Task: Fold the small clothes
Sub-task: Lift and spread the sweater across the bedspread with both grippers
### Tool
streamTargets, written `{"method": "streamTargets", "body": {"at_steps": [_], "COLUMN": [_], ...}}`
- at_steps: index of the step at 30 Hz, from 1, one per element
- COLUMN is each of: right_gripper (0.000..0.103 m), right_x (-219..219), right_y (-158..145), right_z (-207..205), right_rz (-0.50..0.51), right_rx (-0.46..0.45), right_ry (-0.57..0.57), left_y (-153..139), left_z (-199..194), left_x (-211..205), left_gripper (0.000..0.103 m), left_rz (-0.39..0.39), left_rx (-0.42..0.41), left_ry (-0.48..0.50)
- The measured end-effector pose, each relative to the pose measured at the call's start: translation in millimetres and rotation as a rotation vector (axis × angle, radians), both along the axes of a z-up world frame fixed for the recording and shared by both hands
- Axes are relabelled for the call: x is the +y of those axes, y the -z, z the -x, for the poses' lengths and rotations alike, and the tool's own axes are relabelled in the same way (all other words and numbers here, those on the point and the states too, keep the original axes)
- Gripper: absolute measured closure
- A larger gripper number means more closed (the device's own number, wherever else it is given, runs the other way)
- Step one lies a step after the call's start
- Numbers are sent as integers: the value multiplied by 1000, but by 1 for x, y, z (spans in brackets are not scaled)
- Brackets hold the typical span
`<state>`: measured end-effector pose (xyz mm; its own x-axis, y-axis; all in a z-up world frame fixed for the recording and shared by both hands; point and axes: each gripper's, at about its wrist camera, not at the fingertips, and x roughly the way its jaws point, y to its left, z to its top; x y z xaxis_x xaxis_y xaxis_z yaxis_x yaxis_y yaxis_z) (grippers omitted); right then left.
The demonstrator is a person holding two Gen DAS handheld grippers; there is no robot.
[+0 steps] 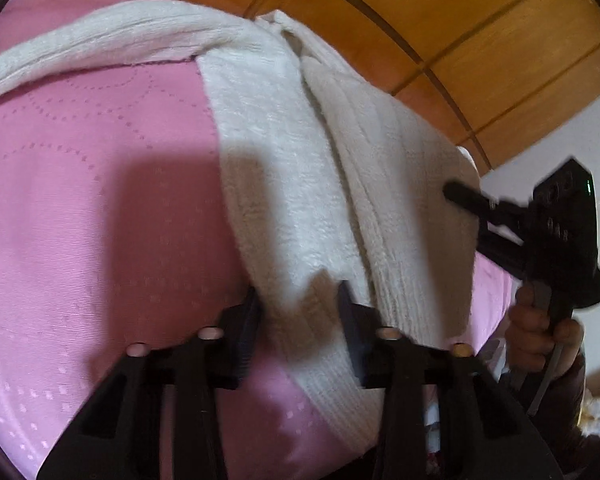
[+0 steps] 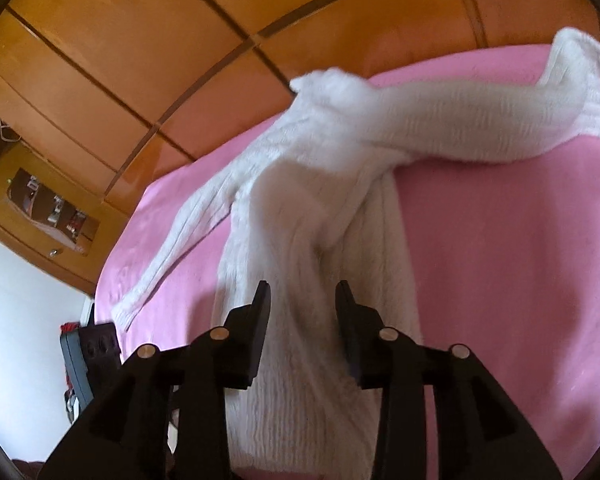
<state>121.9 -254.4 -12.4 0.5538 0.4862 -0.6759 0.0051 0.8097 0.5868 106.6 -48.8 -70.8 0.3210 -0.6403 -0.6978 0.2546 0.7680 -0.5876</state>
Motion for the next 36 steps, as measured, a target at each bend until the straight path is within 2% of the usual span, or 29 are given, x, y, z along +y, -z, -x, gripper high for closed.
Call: {"method": "streamTargets", "body": {"at_steps": [1, 2, 3, 4, 7, 13, 17, 19, 21, 23, 25, 27, 29, 32, 33, 34, 36], "right_gripper": [70, 73, 91, 96, 96, 97, 97, 97, 97, 97, 97, 97, 97, 88, 79, 64, 60], "right_x": [4, 8, 12, 17, 25, 26, 11, 4, -6, -11, -19, -24, -25, -23, -23, -25, -30], "right_y": [4, 5, 5, 3, -14, -106, -128, -119, -85, -44, 7, 38, 51, 40, 32, 24, 14], "right_z": [0, 1, 2, 3, 9, 50, 84, 100, 114, 123, 133, 140, 144, 141, 139, 137, 130], "right_rz": [-9, 4, 30, 63, 95, 91, 52, 86, 107, 177, 202, 204, 199, 214, 227, 236, 250], "right_rx": [10, 13, 13, 9, -35, -282, -341, -319, -220, -91, 71, 157, 189, 156, 136, 121, 74], "right_ry": [-21, -28, -34, -44, -52, -74, -67, -51, -29, -8, 17, 32, 27, 32, 43, 57, 92], "left_y": [2, 1, 0, -5, -23, -88, -125, -134, -125, -101, -69, -44, -28, -29, -33, -37, -44], "left_z": [-4, -5, -8, -13, -11, -3, 18, 28, 41, 52, 64, 61, 59, 52, 50, 50, 47], "left_x": [3, 7, 10, 10, 20, 70, 127, 147, 170, 178, 175, 170, 166, 175, 180, 184, 208], "left_gripper": [95, 96, 98, 99, 100, 100, 100, 100, 100, 100, 100, 100, 100, 100, 90, 71, 47], "left_rz": [-2, -15, -18, -13, -8, 26, 18, -10, -55, -76, -147, -184, -255, -194, -200, -216, -245], "left_rx": [9, 7, 3, 0, -54, -175, -233, -243, -212, -140, -72, -12, 12, 24, 4, -8, -25], "left_ry": [-1, -12, -19, -25, -45, -118, -199, -228, -258, -266, -263, -270, -289, -319, -339, -364, -473]}}
